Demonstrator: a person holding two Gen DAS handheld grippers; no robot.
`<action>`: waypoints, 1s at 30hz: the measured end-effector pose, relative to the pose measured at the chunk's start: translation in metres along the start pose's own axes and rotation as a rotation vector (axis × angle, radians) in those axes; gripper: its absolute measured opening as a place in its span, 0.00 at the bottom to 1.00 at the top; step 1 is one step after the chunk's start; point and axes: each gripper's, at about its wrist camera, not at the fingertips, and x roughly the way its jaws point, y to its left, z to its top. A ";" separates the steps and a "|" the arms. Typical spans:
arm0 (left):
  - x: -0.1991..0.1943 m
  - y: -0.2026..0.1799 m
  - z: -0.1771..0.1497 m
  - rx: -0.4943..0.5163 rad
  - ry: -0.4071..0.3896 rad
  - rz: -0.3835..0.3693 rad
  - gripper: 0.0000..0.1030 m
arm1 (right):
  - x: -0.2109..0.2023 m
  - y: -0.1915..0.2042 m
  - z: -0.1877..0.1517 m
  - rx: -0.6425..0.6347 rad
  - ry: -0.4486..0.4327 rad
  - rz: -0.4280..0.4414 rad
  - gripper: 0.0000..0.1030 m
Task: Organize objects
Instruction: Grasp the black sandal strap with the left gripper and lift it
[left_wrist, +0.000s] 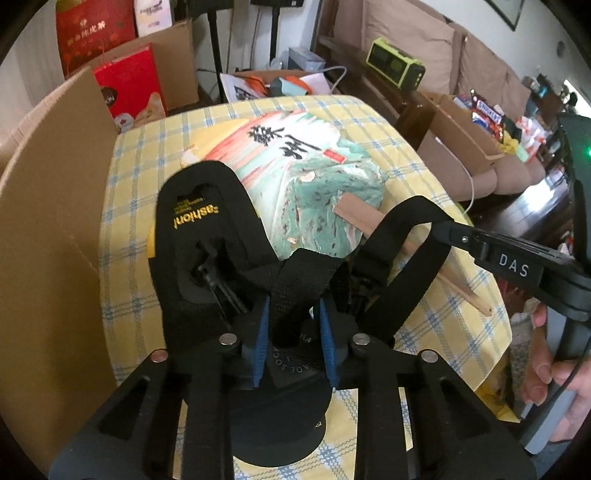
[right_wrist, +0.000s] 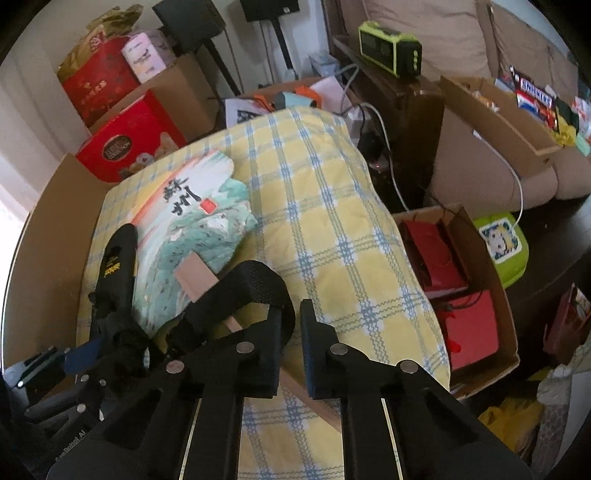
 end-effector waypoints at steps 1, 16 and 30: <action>-0.003 0.000 0.000 -0.001 -0.009 -0.007 0.17 | -0.002 0.002 0.001 -0.007 -0.007 0.004 0.07; -0.097 0.002 0.023 -0.011 -0.167 -0.163 0.10 | -0.092 0.068 0.015 -0.127 -0.175 0.143 0.06; -0.200 0.021 0.028 0.007 -0.321 -0.204 0.10 | -0.172 0.131 0.022 -0.235 -0.267 0.264 0.05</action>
